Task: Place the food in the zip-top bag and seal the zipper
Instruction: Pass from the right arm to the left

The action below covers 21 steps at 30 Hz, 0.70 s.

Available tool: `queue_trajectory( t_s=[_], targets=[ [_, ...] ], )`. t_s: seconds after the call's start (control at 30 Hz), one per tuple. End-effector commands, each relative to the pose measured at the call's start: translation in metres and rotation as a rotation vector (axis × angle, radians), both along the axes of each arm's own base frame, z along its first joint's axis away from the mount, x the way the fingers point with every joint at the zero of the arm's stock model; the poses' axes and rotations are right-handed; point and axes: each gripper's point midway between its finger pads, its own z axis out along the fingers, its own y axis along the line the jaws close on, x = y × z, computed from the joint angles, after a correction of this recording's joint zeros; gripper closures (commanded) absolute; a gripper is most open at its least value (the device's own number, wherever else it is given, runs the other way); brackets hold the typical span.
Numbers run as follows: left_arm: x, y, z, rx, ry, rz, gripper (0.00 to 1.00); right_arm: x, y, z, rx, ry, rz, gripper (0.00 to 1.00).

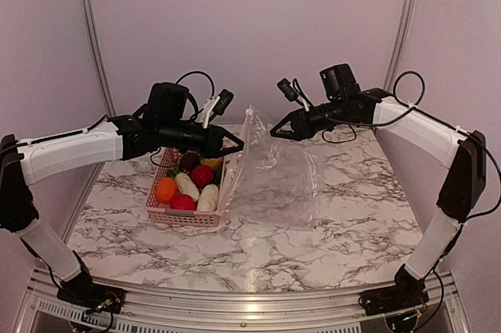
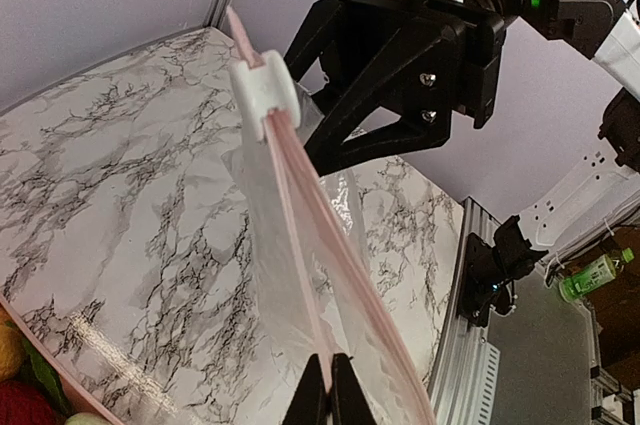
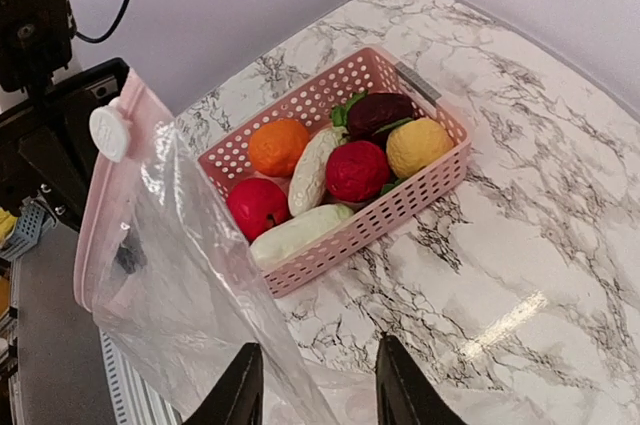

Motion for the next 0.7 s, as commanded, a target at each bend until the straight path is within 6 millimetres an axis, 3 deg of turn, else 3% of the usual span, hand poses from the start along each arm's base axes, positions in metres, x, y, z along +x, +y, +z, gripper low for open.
queue_trajectory(
  t_s=[0.0, 0.13, 0.2, 0.3, 0.47, 0.67],
  targets=[
    [0.022, -0.002, 0.022, -0.078, -0.011, 0.123, 1.00, 0.032, -0.018, 0.037, -0.070, -0.097, -0.228, 0.58],
    [0.067, 0.021, 0.040, -0.141, -0.004, 0.442, 1.00, 0.052, -0.044, 0.078, -0.091, -0.178, -0.431, 0.50],
    [0.098, 0.052, 0.039, -0.146, 0.029, 0.718, 1.00, 0.059, -0.057, 0.094, -0.100, -0.206, -0.521, 0.50],
    [0.116, 0.068, 0.043, -0.236, 0.068, 0.896, 1.00, 0.061, -0.057, 0.106, -0.045, -0.176, -0.566, 0.53],
    [0.124, 0.046, 0.042, -0.271, 0.119, 0.900, 1.00, 0.055, -0.024, 0.082, 0.033, -0.023, -0.477, 0.61],
    [0.125, 0.030, 0.026, -0.262, 0.200, 0.889, 1.00, 0.046, 0.008, 0.062, -0.035, -0.025, -0.411, 0.63]
  ],
)
